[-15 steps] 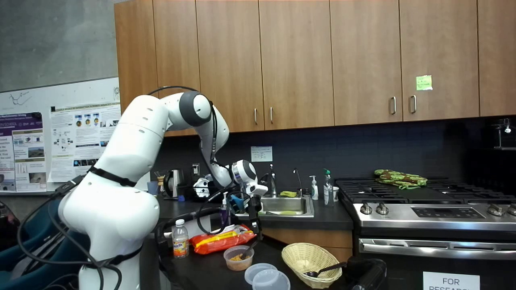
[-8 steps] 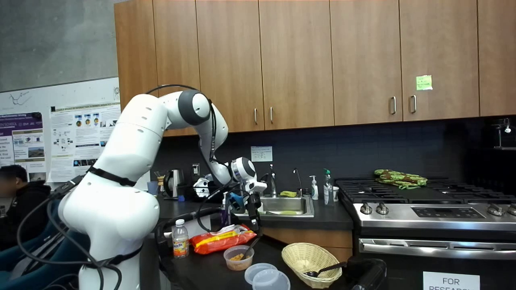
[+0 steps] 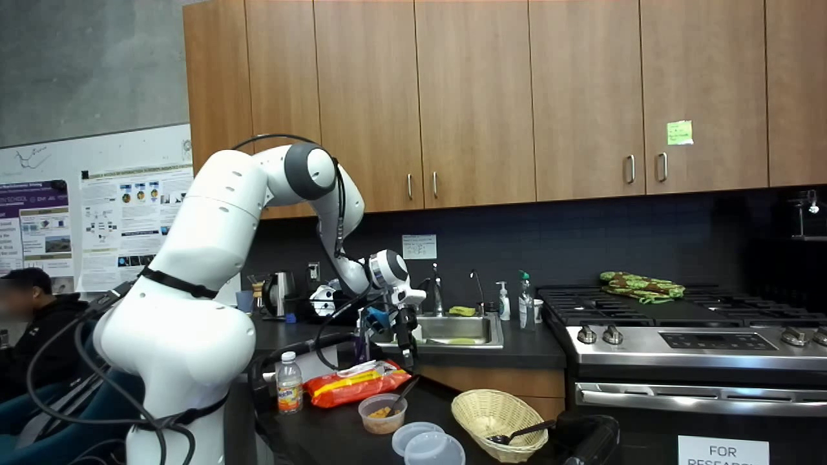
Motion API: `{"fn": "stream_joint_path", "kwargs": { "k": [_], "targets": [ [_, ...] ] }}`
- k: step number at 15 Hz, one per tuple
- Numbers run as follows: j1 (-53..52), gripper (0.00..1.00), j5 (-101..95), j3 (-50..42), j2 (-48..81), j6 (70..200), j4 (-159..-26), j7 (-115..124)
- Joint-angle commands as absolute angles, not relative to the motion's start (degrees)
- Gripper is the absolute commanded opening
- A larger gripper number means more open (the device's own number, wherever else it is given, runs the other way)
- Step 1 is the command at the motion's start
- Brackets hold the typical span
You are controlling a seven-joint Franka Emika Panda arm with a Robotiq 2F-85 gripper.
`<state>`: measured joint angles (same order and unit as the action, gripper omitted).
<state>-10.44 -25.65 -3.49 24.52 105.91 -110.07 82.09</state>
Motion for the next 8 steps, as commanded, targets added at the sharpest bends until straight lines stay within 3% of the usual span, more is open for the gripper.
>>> {"fn": "stream_joint_path", "kwargs": {
  "k": [1,8],
  "targets": [
    [-10.14,1.00,-25.02,-3.08,24.41,106.69,-109.72,82.84],
    [-9.85,1.00,-24.86,-3.34,25.67,107.00,-109.20,82.76]
  ]
}}
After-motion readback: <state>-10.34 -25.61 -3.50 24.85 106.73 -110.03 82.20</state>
